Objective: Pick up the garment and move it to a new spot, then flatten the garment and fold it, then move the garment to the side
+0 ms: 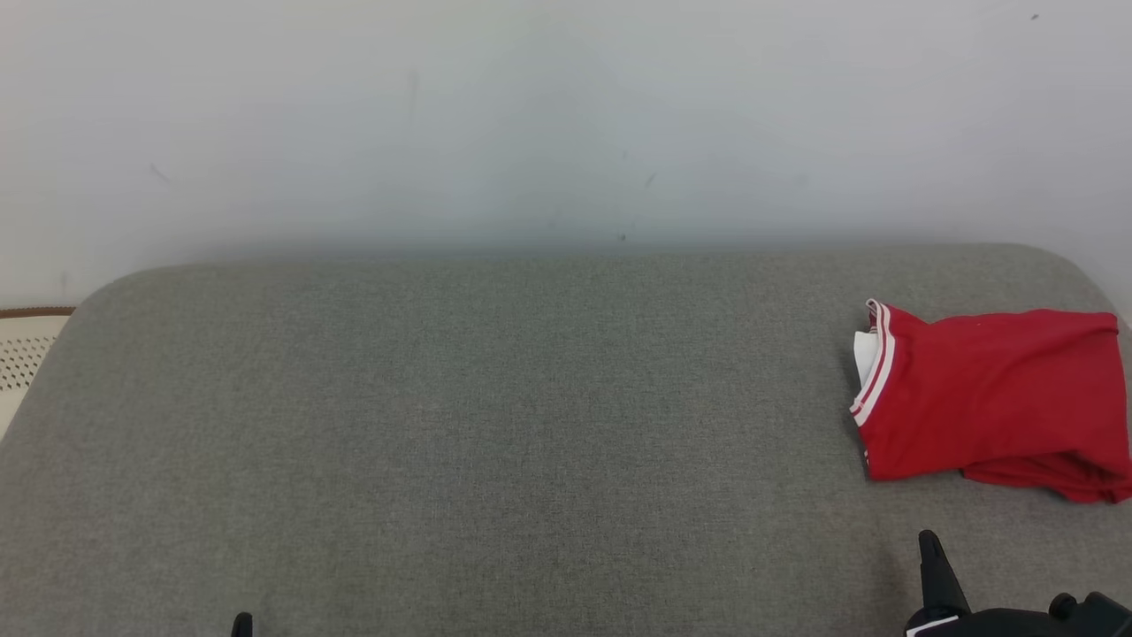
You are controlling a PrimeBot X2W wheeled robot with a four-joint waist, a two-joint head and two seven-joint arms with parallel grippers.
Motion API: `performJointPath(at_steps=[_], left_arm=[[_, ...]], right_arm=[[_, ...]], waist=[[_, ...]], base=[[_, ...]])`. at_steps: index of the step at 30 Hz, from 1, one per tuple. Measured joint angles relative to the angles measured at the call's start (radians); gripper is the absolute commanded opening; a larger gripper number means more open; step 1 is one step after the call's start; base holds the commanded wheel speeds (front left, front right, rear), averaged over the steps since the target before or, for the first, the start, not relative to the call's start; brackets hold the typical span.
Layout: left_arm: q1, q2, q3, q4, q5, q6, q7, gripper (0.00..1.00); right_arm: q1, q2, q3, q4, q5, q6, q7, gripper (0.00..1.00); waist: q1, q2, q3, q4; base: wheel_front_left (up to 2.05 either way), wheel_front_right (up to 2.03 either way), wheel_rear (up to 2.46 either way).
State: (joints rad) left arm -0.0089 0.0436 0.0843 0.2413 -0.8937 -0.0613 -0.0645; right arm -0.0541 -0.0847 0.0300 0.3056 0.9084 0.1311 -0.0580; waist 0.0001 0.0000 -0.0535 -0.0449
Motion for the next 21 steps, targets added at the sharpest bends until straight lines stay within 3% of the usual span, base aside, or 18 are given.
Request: performJointPath(at_steps=[21], left_arm=[[-0.034,0.001,0.008,-0.002,-0.243,-0.025,0.057,0.0]], right_arm=[[-0.019,0.012,-0.049,-0.021,0.236,-0.001,0.06,0.0]], waist=[[0.0,0.0,0.015,0.012]], base=[[0.0,0.0,0.0]])
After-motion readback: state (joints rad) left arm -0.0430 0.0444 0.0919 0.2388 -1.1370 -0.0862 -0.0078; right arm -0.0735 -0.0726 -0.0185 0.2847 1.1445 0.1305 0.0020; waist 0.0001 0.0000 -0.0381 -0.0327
